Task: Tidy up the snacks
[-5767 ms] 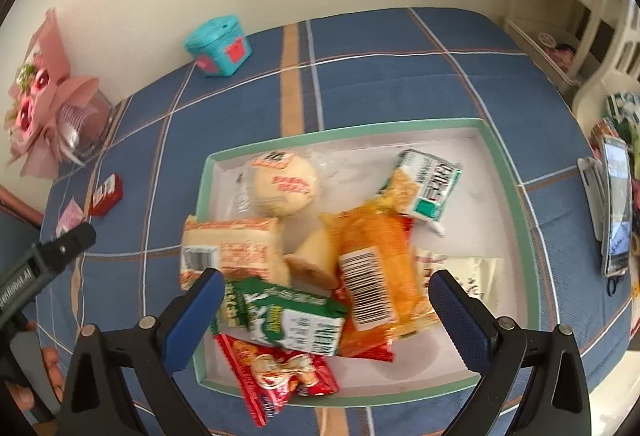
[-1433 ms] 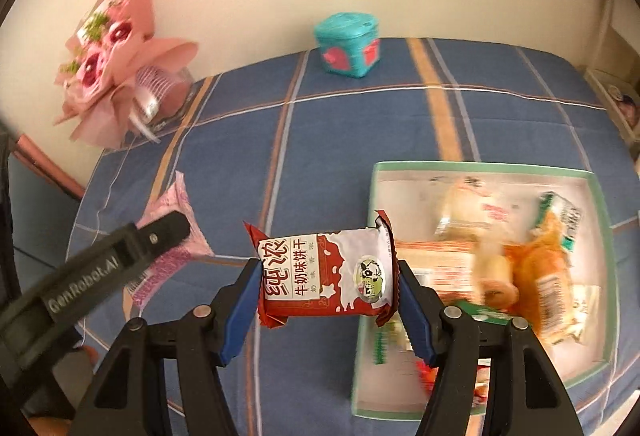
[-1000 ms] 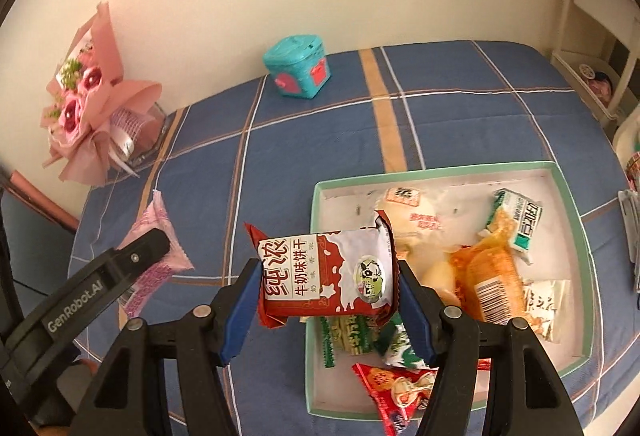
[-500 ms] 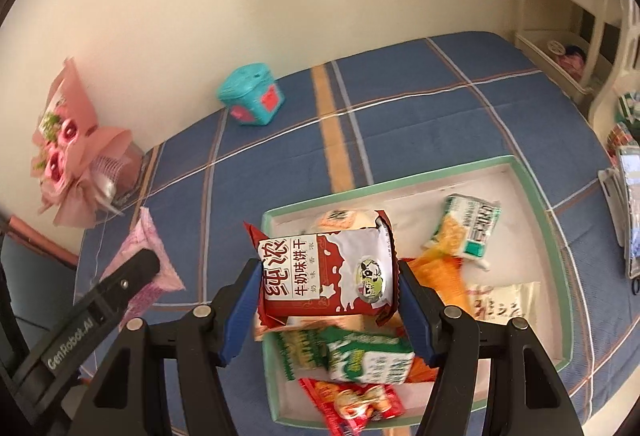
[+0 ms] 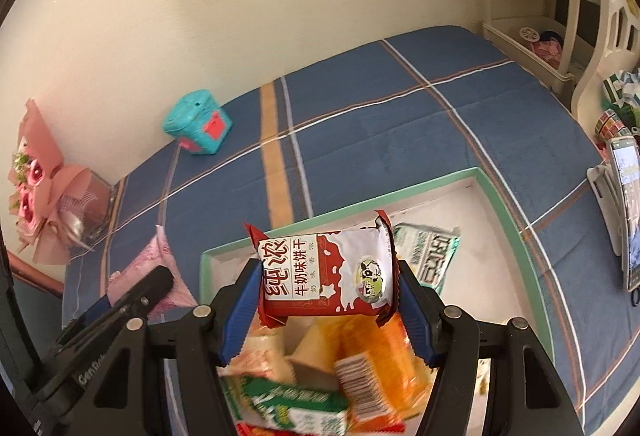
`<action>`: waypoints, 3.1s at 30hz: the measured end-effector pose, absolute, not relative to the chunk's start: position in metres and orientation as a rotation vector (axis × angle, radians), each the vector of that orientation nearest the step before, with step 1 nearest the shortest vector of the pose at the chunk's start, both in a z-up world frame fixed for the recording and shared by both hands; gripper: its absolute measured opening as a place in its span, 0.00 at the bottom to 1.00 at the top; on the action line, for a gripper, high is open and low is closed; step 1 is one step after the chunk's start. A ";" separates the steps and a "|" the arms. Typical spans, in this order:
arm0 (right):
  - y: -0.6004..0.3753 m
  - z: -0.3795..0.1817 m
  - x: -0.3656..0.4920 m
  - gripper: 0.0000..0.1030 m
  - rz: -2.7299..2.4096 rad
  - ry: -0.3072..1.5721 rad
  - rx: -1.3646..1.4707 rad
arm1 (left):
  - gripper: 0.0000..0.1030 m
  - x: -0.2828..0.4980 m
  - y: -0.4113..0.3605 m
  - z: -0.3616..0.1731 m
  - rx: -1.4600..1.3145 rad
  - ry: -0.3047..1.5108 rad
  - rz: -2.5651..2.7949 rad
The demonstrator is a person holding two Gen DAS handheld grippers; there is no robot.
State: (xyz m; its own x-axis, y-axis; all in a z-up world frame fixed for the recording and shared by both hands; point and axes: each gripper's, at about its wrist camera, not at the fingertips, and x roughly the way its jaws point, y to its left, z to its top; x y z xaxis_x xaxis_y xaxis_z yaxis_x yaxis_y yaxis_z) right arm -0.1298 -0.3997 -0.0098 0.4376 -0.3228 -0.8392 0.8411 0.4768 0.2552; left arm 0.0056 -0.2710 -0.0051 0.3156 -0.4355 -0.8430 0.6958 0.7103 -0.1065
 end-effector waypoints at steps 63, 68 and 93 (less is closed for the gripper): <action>-0.423 -0.047 -0.138 0.79 -0.930 0.911 0.777 | 0.87 0.019 -0.324 -0.074 0.293 1.183 -0.879; -0.422 -0.036 -0.138 0.82 -0.937 0.899 0.765 | 0.95 0.023 -0.322 -0.071 0.267 1.197 -0.889; -0.398 -0.010 -0.108 0.91 -0.864 0.886 0.676 | 0.97 0.064 -0.267 -0.028 0.254 1.105 -0.658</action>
